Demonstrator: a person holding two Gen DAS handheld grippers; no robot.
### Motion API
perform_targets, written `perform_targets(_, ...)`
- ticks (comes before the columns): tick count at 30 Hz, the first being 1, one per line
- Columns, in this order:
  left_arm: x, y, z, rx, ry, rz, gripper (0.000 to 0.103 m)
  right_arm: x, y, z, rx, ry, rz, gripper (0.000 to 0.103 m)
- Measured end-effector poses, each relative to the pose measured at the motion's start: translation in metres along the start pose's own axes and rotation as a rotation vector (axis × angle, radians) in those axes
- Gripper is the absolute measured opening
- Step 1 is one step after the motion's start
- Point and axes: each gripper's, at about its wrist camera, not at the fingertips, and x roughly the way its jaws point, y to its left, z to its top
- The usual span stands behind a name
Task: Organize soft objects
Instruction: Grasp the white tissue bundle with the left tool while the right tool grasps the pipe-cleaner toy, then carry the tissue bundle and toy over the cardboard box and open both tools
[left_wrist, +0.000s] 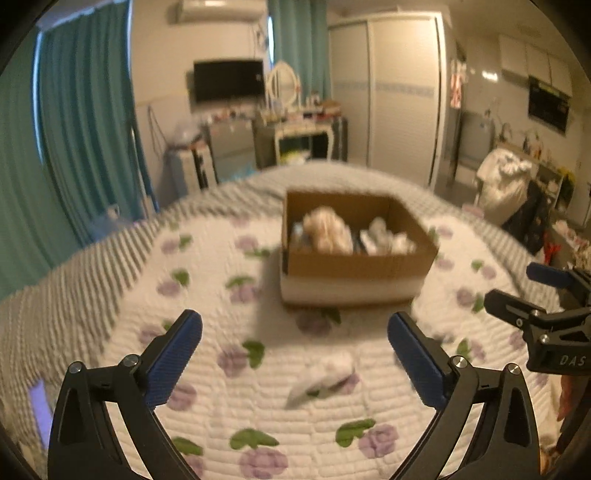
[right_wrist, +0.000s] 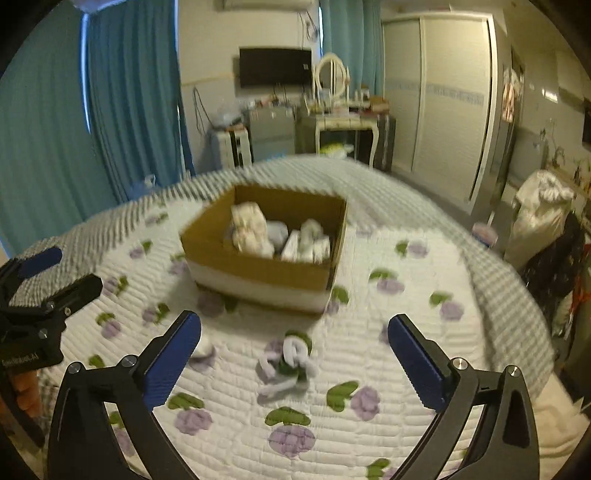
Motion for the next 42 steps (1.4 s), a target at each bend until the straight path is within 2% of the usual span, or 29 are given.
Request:
perform_targets(5,0.048,-0.012,-0.032,0.011,0.084,-0.014,0.101,0.055,-0.004,-0.023,0.022,0.088,-0.013,0.101)
perform_targets(10,0.085,-0.02,-0.056,0.035,0.153,-0.026,0.1,0.101,0.0,-0.048,0.025,0.176,0.0,0.095)
perform_targets(12,0.096,-0.022,-0.063,0.047,0.182,-0.04,0.09,0.117,0.003,-0.057,0.02,0.21,-0.009,0.09)
perform_targets(15,0.11,-0.023,-0.073,0.051,0.213,-0.056,0.088,0.134,0.005,-0.066,0.018,0.243,-0.007,0.087)
perform_targets(16,0.114,-0.022,-0.074,0.048,0.221,-0.064,0.082,0.137,0.006,-0.067,0.013,0.244,-0.014,0.087)
perform_targets(18,0.119,-0.023,-0.078,0.043,0.232,-0.074,0.076,0.139,0.006,-0.067,0.01,0.24,-0.026,0.085)
perform_targets(23,0.119,-0.022,-0.08,0.044,0.217,-0.089,0.074,0.139,0.005,-0.068,0.014,0.214,-0.059,0.066)
perform_targets(24,0.119,-0.022,-0.08,0.042,0.216,-0.092,0.069,0.137,0.004,-0.067,0.018,0.208,-0.058,0.059)
perform_targets(25,0.118,-0.022,-0.079,0.042,0.216,-0.093,0.064,0.135,0.003,-0.067,0.024,0.2,-0.056,0.057)
perform_targets(28,0.115,-0.021,-0.078,0.048,0.215,-0.104,0.052,0.128,0.001,-0.065,0.041,0.181,-0.044,0.054)
perform_targets(30,0.112,-0.022,-0.078,0.059,0.219,-0.107,0.048,0.123,0.0,-0.064,0.047,0.174,-0.033,0.053)
perform_targets(36,0.096,-0.023,-0.075,0.056,0.225,-0.12,0.045,0.101,0.003,-0.062,0.056,0.146,-0.02,0.053)
perform_targets(42,0.062,-0.024,-0.062,0.056,0.181,-0.122,0.045,0.069,0.009,-0.057,0.051,0.106,-0.008,0.053)
